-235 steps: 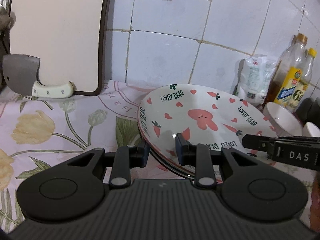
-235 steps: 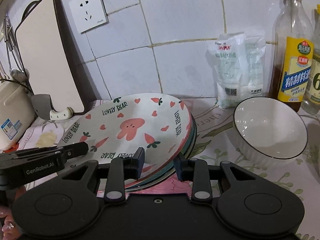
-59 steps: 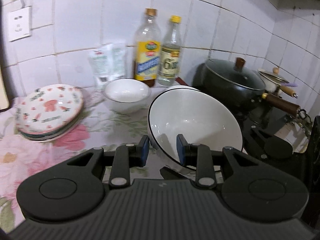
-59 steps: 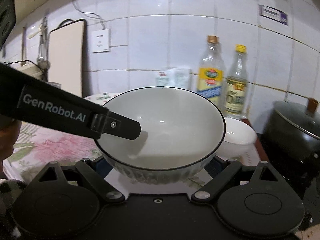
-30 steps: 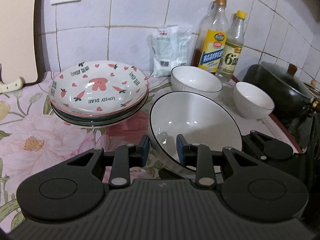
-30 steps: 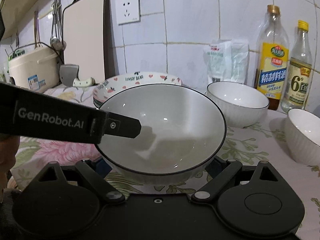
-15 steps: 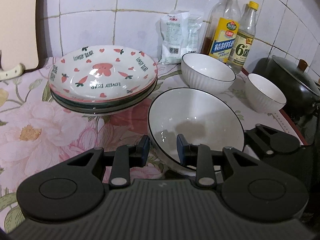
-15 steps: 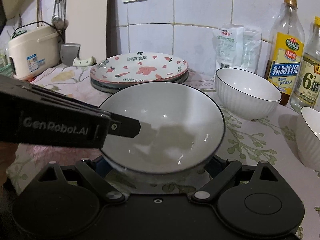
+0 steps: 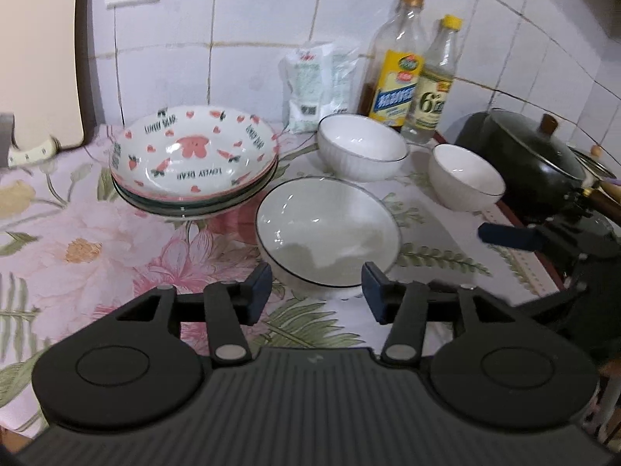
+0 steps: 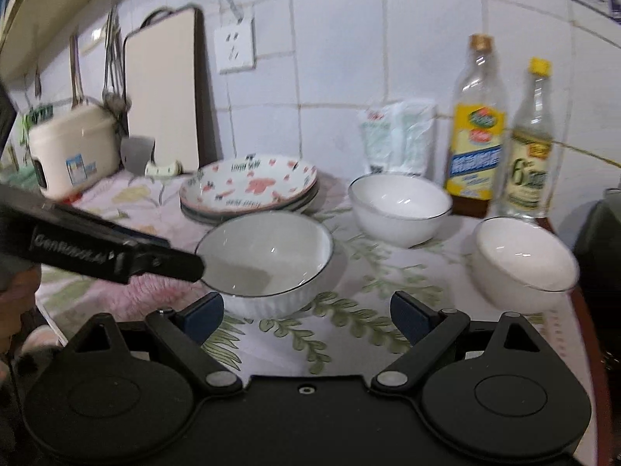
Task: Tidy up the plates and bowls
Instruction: 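Move the left gripper to a second white bowl and grasp its rim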
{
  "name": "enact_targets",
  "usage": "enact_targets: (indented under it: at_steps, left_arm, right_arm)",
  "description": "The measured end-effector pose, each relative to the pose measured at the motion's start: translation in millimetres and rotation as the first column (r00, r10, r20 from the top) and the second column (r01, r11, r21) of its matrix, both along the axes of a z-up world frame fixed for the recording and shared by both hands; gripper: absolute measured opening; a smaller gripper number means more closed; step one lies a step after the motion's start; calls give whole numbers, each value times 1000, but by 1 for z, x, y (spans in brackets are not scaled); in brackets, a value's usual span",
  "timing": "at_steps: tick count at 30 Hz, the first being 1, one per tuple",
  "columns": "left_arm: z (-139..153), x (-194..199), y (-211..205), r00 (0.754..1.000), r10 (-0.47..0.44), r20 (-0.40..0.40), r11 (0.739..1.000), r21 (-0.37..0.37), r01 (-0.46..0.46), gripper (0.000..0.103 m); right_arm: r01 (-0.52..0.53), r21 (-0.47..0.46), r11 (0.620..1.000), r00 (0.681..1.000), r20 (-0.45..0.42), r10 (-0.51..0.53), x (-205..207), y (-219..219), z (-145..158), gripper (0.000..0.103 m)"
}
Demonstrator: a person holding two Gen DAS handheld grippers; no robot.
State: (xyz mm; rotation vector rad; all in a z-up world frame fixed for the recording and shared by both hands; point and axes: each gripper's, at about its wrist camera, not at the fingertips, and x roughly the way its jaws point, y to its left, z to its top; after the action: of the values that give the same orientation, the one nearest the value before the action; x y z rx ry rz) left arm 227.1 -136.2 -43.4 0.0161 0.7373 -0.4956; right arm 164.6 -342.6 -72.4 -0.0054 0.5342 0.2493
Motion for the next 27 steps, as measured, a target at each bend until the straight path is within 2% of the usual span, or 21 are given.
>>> enact_targets:
  at_steps: [4,15,21,27]
  left_arm:
    - [21,-20,-2,1000,-28,14,1000,1,28,55]
    - [64,-58,-28,995,-95,24,995,-5,95,58]
    - [78,-72,-51,990,-132,44,991,9,132,60]
    - [81,-77,-81,985,-165,53,986,11,164,65]
  right_arm:
    - [23,22,999,999,21,-24,-21,-17,21,95]
    - [73,-21,997,993,89,-71,-69,-44,61,95]
    - [90,-76,993,990,111,-82,-87,-58,69,95]
    - [102,-85,991,987,135,-90,-96,-73,62,95]
